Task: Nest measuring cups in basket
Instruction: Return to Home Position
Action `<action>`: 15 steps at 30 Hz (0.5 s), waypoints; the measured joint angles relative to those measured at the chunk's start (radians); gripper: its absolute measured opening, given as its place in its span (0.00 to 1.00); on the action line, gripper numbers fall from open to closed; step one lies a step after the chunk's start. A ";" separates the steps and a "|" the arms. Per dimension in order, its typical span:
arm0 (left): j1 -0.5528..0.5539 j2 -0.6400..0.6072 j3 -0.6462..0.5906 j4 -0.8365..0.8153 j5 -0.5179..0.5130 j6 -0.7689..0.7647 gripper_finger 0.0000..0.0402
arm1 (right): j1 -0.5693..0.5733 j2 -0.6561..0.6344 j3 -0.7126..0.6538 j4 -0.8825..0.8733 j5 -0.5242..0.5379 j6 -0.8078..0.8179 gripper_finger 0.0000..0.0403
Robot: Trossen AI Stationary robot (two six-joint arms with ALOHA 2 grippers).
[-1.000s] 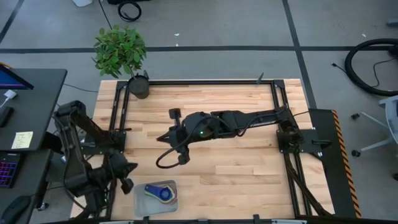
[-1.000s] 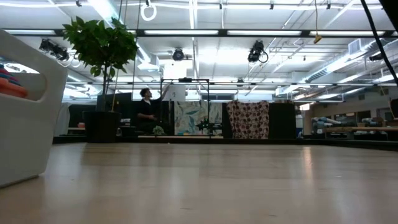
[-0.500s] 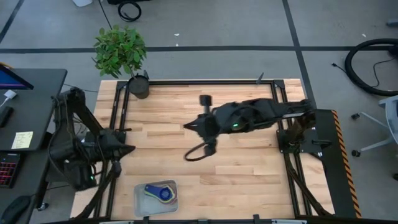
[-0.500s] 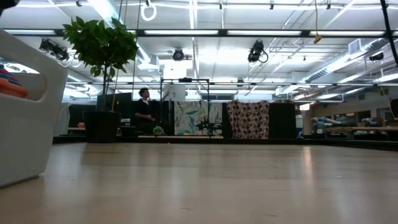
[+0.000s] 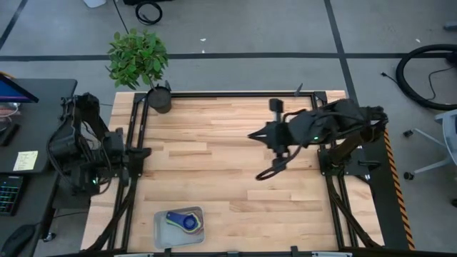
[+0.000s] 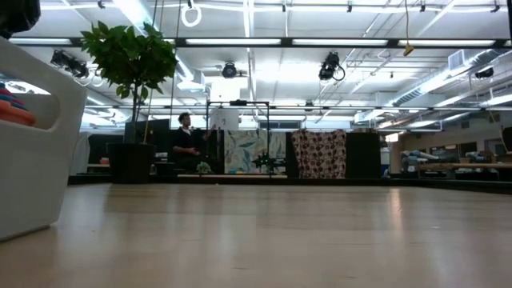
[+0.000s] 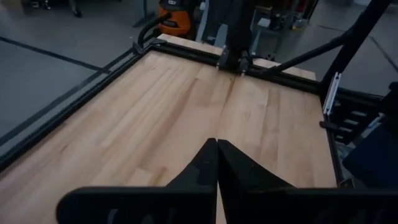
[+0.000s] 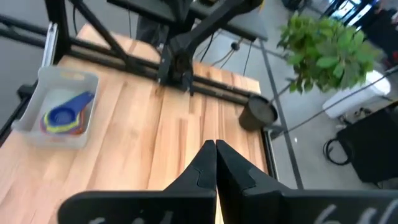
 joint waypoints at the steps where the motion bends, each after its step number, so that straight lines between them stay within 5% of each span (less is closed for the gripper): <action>1: 0.000 -0.018 0.000 0.000 -0.001 0.016 0.01 | 0.001 -0.011 0.000 -0.025 -0.001 0.007 0.00; 15: 0.000 -0.243 0.000 0.018 -0.012 0.240 0.01 | 0.000 -0.191 0.000 -0.284 0.001 0.191 0.00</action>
